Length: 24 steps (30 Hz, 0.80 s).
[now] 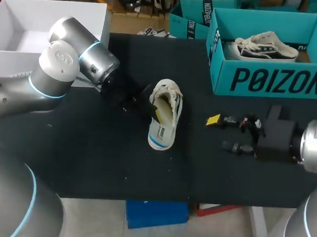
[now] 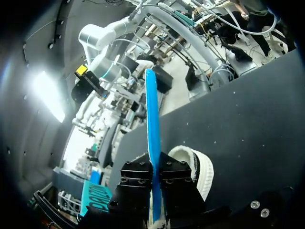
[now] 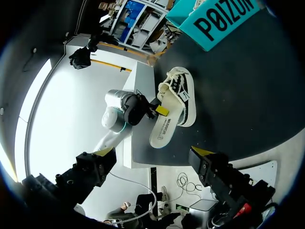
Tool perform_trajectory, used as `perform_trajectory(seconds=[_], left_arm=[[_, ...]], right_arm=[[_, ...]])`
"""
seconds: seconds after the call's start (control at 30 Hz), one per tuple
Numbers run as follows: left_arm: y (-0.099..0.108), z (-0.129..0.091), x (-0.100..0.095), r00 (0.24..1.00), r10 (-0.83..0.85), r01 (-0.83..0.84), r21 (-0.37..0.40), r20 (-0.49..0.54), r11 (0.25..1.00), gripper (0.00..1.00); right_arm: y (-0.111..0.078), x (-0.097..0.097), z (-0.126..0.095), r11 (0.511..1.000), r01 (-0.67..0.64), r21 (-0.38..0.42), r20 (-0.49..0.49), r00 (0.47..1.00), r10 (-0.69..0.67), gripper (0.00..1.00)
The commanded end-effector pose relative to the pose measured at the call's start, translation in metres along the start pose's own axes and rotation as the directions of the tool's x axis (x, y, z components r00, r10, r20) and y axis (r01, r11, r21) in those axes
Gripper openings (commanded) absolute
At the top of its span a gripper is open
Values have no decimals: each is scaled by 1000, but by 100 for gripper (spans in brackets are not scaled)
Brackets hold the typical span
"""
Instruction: Take the shoe out of the shoebox, open the shoe tongue, remove and reinsert the insole, then place the shoe into the shoebox
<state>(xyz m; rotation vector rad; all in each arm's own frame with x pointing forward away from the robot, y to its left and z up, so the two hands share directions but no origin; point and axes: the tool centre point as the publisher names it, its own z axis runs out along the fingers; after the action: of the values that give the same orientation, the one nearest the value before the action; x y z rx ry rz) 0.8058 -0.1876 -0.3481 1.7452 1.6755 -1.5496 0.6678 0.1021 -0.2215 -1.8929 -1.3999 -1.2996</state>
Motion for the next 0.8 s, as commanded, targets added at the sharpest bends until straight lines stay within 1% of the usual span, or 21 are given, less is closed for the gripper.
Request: perform_trajectory(seconds=[0.03, 0.13, 0.27, 0.47, 0.8], left_arm=[[-14, 0, 3, 1000, 2, -2, 9, 19, 1000, 0], [-16, 2, 3, 999, -14, 12, 47, 47, 999, 0], [-13, 6, 7, 999, -22, 21, 47, 37, 999, 0], [0, 8, 13, 999, -47, 46, 45, 18, 998, 0], [16, -4, -1, 1000, -19, 19, -7, -19, 1000, 0]], right_arm=[[0, 0, 0, 1000, 0, 0, -1, 1000, 0, 100], [0, 0, 0, 1000, 0, 0, -1, 1000, 0, 100], [0, 0, 0, 1000, 0, 0, -1, 1000, 0, 100], [0, 0, 0, 1000, 0, 0, -1, 1000, 0, 100], [0, 0, 0, 1000, 0, 0, -1, 1000, 0, 100]])
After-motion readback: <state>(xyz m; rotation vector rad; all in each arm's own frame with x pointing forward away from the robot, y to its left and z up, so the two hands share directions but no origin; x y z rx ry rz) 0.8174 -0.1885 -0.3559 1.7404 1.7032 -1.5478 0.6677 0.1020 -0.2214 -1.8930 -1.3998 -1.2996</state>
